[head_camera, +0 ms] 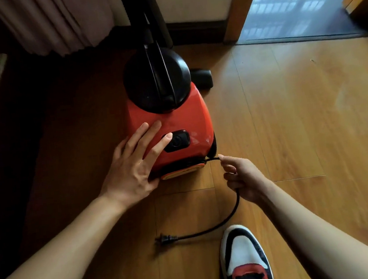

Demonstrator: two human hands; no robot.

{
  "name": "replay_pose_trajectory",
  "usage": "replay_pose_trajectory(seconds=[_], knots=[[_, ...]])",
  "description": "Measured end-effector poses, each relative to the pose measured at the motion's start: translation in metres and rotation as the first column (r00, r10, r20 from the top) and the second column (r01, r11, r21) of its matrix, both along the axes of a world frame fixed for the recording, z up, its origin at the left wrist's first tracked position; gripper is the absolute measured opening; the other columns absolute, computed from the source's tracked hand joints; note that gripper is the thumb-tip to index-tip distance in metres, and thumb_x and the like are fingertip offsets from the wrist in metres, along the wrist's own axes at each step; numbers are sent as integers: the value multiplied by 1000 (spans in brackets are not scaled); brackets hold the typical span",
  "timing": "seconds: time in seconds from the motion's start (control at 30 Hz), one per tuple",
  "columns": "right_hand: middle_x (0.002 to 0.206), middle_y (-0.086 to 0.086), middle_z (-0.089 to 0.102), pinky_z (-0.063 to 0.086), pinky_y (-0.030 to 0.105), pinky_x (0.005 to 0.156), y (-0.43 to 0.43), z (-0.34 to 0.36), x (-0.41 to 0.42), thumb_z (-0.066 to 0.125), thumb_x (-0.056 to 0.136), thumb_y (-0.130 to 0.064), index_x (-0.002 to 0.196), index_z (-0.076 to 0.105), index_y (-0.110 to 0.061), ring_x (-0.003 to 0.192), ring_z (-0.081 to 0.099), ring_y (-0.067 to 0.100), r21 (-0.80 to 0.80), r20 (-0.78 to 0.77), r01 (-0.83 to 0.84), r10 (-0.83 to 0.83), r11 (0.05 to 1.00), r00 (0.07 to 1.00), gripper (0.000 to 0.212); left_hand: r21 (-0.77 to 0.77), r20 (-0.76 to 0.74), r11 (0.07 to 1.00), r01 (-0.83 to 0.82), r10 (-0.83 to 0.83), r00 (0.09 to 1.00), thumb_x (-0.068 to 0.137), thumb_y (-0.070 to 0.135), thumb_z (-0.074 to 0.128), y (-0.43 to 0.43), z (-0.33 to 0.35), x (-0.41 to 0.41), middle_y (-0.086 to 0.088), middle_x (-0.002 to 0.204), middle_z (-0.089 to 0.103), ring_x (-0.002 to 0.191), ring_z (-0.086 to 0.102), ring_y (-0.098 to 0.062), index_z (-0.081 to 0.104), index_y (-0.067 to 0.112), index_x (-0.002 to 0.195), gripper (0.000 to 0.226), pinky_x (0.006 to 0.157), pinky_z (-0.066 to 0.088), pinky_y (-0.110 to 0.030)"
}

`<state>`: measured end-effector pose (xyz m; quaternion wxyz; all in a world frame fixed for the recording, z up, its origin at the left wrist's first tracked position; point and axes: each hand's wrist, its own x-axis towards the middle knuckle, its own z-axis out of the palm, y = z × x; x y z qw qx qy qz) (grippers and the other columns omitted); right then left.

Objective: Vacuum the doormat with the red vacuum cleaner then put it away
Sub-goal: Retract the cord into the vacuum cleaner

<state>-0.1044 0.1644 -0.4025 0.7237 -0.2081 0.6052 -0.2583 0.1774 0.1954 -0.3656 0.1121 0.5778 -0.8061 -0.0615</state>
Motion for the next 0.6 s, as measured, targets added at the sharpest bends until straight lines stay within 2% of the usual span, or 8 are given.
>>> replay_pose_trajectory(seconds=[0.13,0.27,0.37,0.47,0.53,0.6], knots=[[59,-6,33,16,18,35,0,33,13,50,104,-26,78,55,-16,42,23,5,-35,128,9,-5,999,992,28,36,-6,999,13,-13,1000,56,32,92,-1,3,-1,0,167,8,154,4,-24,17,32,156,125,107,33,-58],[56,-5,34,18,18,34,16,66,32,36,110,-26,87,62,-11,41,23,6,-114,106,-20,32,993,994,38,95,-11,995,30,-29,1000,61,36,89,0,8,2,2,168,2,154,-1,-21,10,36,157,124,105,34,-54],[58,0,42,21,22,37,30,85,56,35,110,-21,94,65,-4,43,29,9,-246,63,-52,69,968,996,39,135,-47,990,32,-25,999,77,33,68,2,15,2,9,167,-6,153,-10,-12,6,40,157,102,109,26,-47],[58,3,46,26,21,39,45,93,90,36,110,-16,94,65,0,42,36,9,-388,-17,-169,177,906,984,36,232,-190,972,39,5,982,81,23,47,2,25,3,19,166,-4,150,-13,-1,14,44,156,84,109,15,-40],[59,1,47,31,17,40,54,88,112,37,109,-14,91,62,-3,43,40,5,-417,-59,-261,260,871,964,33,277,-281,959,61,21,959,86,23,40,1,29,7,23,165,1,149,-11,3,21,45,155,75,107,9,-40],[62,-1,48,32,16,42,61,76,127,37,110,-13,88,57,-8,46,42,4,-422,-80,-321,318,848,945,30,281,-306,957,72,18,952,94,32,35,0,29,8,24,165,3,149,-10,5,24,46,153,62,105,8,-40]])
